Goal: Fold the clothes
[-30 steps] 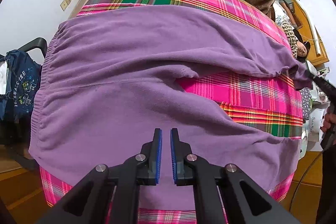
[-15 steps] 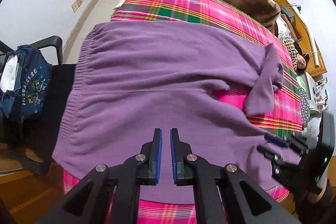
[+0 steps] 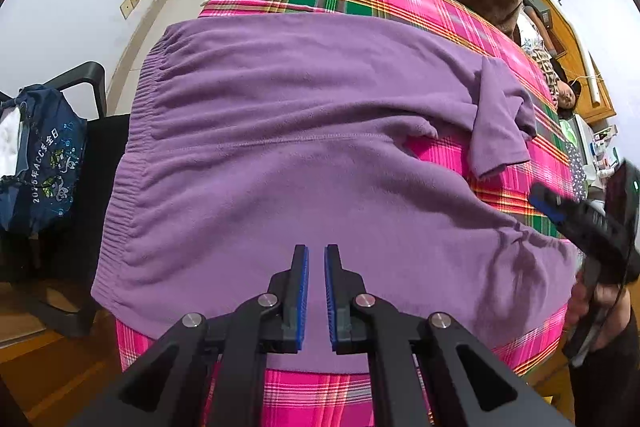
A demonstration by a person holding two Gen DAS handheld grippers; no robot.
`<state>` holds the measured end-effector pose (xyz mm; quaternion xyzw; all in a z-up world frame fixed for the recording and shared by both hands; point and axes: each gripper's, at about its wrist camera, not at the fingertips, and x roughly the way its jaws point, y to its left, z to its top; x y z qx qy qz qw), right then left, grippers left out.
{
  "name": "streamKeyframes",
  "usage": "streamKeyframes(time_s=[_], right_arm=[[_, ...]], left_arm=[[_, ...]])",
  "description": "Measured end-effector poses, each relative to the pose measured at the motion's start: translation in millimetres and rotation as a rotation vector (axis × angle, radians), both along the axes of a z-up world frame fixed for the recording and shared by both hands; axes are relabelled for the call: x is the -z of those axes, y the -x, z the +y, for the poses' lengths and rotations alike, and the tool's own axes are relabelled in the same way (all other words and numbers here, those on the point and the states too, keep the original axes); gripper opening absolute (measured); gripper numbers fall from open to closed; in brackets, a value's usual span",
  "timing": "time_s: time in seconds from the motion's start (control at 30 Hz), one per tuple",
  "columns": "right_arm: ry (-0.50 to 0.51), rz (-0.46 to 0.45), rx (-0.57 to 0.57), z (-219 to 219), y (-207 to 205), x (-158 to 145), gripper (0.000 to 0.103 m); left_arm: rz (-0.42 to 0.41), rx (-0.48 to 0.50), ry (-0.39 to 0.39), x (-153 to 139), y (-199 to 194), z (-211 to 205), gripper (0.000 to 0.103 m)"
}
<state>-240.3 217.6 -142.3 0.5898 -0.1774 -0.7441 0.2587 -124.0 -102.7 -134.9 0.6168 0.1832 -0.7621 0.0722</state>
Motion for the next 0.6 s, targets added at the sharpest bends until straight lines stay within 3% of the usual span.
streamKeyframes(time_s=[0.2,0.43,0.5,0.6], right_arm=[[0.108,-0.016,-0.001,-16,19,11,0.047],[0.121,-0.026,-0.043,-21,43,23,0.045],[0.107,-0.001,-0.063,-16,49,16,0.017],[0.085,0.038,-0.093,-8,58,6,0.007]], left_arm=[[-0.014,-0.055,0.019,-1,-2,6,0.008],[-0.046,-0.092,0.024,0,0,28,0.008],[-0.048,-0.098,0.028,-1,4,34,0.008],[-0.047,-0.098,0.032,-2,12,44,0.008]])
